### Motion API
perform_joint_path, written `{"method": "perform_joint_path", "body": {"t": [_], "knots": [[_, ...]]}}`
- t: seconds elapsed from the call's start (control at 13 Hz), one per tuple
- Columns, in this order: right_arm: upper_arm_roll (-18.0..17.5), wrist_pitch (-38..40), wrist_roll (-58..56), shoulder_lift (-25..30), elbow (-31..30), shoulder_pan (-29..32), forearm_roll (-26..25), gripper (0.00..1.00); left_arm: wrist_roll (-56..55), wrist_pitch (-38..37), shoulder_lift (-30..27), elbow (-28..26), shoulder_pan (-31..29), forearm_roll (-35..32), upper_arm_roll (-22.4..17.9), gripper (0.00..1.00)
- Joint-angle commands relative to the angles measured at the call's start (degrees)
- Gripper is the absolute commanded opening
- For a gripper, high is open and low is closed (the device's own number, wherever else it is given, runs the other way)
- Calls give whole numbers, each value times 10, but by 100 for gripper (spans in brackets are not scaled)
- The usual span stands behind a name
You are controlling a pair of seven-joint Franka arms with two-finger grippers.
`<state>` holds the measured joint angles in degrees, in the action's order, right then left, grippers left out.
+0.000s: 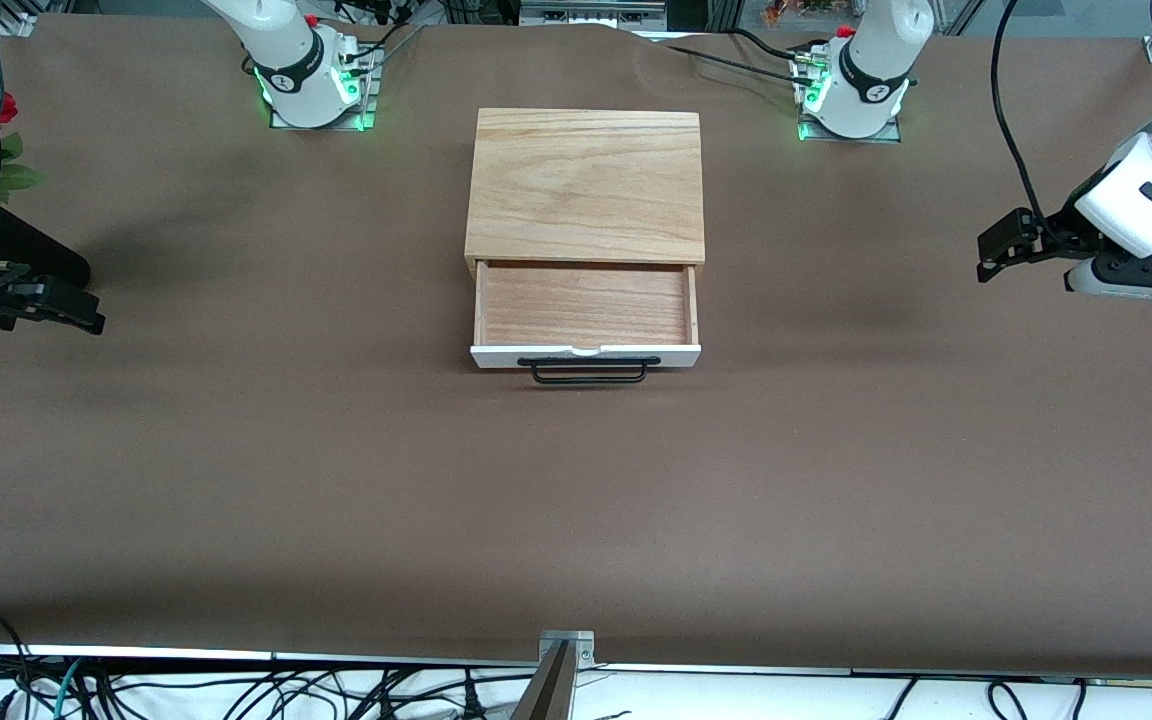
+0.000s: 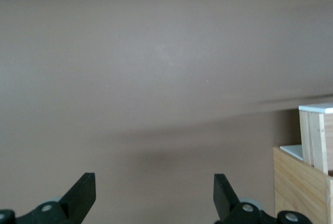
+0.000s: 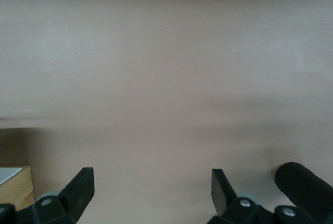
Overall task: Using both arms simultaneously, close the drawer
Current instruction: 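Move the right gripper and the left gripper toward the drawer front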
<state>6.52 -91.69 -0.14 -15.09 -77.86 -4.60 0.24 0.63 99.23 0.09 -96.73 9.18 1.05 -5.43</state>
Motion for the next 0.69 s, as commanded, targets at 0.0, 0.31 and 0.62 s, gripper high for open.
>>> {"method": "perform_joint_path", "body": {"t": [0.0, 0.31, 0.62], "knots": [[-5, -12, 5, -13, -2, -9, 12, 100, 0, 33, -1, -15, -7, 40, 28, 100], [-30, -45, 6, -56, -2, -24, 13, 100, -1, 46, 25, -53, -7, 74, 64, 100], [-105, -196, 1, -116, -1, -25, 12, 100, -9, 88, 80, -58, -7, 209, 73, 100]]}}
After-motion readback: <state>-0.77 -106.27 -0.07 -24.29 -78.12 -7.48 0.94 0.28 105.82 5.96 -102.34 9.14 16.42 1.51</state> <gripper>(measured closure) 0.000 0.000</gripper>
